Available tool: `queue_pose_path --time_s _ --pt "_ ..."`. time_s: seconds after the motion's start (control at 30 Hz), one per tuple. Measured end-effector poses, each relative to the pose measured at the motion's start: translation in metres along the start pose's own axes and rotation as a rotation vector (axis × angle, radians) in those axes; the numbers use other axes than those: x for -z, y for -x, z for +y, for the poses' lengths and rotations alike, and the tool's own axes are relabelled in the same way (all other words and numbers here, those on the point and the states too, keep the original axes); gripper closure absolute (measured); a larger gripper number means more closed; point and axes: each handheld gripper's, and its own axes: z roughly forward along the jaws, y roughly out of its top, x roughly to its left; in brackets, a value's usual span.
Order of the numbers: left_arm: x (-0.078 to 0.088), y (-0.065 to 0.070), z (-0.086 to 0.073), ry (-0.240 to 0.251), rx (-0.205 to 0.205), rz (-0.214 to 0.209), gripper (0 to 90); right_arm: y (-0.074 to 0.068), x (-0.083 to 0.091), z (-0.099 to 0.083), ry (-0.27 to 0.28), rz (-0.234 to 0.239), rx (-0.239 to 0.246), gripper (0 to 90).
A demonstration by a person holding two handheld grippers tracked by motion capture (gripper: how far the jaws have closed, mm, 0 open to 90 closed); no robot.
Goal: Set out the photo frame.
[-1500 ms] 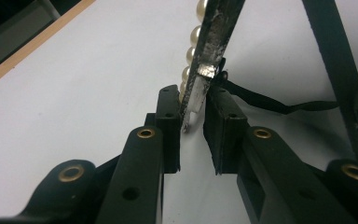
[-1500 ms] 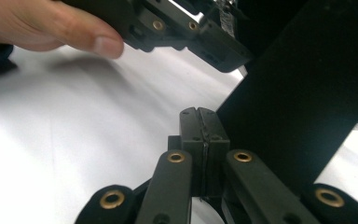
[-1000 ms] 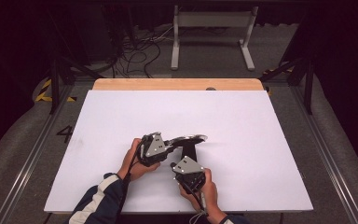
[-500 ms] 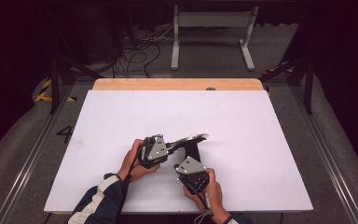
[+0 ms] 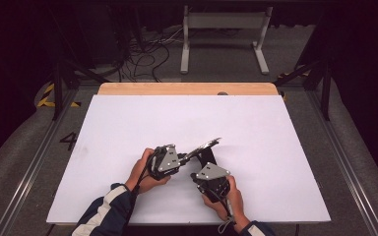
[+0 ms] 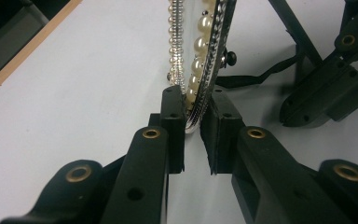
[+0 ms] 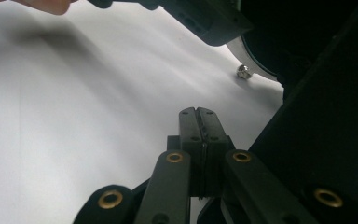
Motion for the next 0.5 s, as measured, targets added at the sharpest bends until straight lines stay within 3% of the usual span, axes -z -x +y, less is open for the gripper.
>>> queue_pose_path --time_s 0.2,0.5 --pt "-0.001 0.003 0.001 0.001 -0.005 -0.005 79.1 0.011 0.005 -0.004 -0.004 0.021 -0.006 90.0" --pt "0.001 0.006 0.004 -0.009 -0.012 -0.005 79.1 0.018 0.009 -0.007 -0.014 0.022 -0.008 90.0"
